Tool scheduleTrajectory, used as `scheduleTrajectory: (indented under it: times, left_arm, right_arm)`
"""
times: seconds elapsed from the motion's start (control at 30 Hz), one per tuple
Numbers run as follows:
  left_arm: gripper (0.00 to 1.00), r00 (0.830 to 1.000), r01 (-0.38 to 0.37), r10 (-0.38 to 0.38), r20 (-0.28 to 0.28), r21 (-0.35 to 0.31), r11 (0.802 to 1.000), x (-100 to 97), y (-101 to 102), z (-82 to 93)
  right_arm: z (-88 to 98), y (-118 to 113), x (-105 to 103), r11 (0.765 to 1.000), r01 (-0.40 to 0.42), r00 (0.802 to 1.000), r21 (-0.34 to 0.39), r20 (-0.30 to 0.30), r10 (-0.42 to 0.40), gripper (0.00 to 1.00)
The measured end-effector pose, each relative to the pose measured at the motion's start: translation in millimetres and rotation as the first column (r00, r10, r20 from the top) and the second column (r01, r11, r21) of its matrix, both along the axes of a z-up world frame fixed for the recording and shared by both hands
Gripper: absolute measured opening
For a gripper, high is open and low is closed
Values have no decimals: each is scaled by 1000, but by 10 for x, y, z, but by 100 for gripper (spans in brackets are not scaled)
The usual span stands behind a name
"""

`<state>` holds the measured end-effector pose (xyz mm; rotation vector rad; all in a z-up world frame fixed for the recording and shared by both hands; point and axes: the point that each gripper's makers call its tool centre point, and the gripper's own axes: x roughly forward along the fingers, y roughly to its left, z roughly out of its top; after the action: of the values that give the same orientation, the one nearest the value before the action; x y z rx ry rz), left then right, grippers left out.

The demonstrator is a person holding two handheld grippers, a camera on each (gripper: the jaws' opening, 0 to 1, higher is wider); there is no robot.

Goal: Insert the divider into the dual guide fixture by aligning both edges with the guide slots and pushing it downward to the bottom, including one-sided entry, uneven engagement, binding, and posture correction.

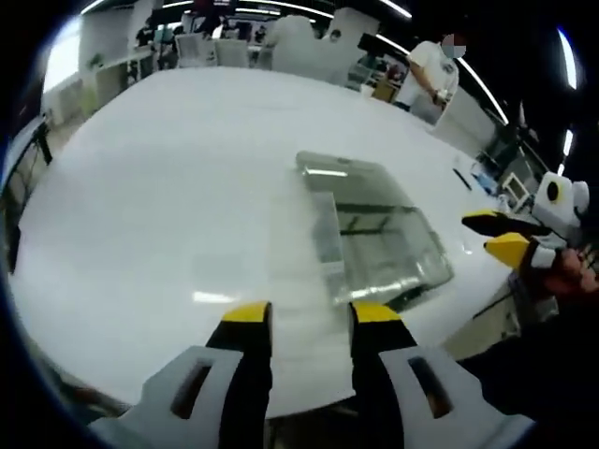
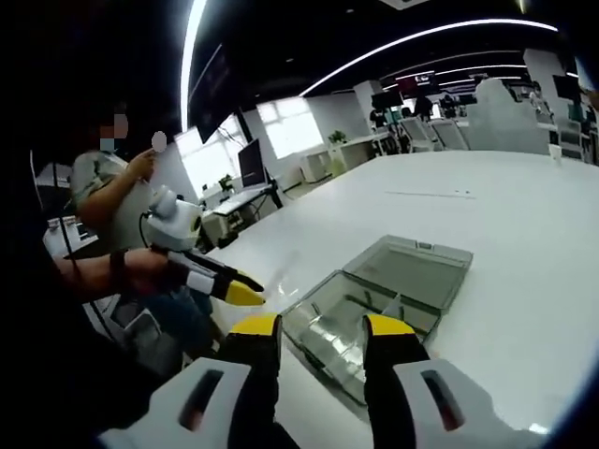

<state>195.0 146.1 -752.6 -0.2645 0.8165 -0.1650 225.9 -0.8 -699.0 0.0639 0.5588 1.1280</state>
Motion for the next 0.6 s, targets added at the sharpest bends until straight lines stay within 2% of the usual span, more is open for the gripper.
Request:
scheduleTrajectory:
  times: [0.13, 0.2, 0.27, 0.3, 0.4, 0.5, 0.6]
  left_arm:
    - [29, 1000, 6, -6, 15, -10, 1000, 2, -55, 69]
    - [29, 999, -6, 7, 39, -37, 999, 15, -88, 134]
    - [29, 998, -10, 14, 69, -55, 998, 34, -125, 184]
    - [29, 998, -11, 15, 65, -56, 998, 29, -136, 178]
    - [29, 997, 1, 3, 73, -65, 998, 29, -193, 192]
    - [29, 996, 0, 7, 89, -83, 997, 37, -234, 227]
    - [29, 992, -17, 30, 123, -103, 995, 68, -240, 285]
  right_arm:
    - [30, 37, -11, 1000, -3, 1000, 20, -9, 4, 29]
    - [46, 57, 3, 1000, -3, 1000, 29, -8, 4, 27]
    - [69, 80, 7, 1000, -11, 1000, 29, 10, 11, 25]
    - [85, 93, 1, 999, -18, 1000, 30, 22, 17, 24]
    - [113, 123, -11, 998, -19, 1000, 54, 6, 19, 23]
    - [116, 137, -4, 998, -27, 1000, 57, 15, 26, 22]
    - [113, 163, -11, 997, -35, 999, 62, 0, 35, 21]
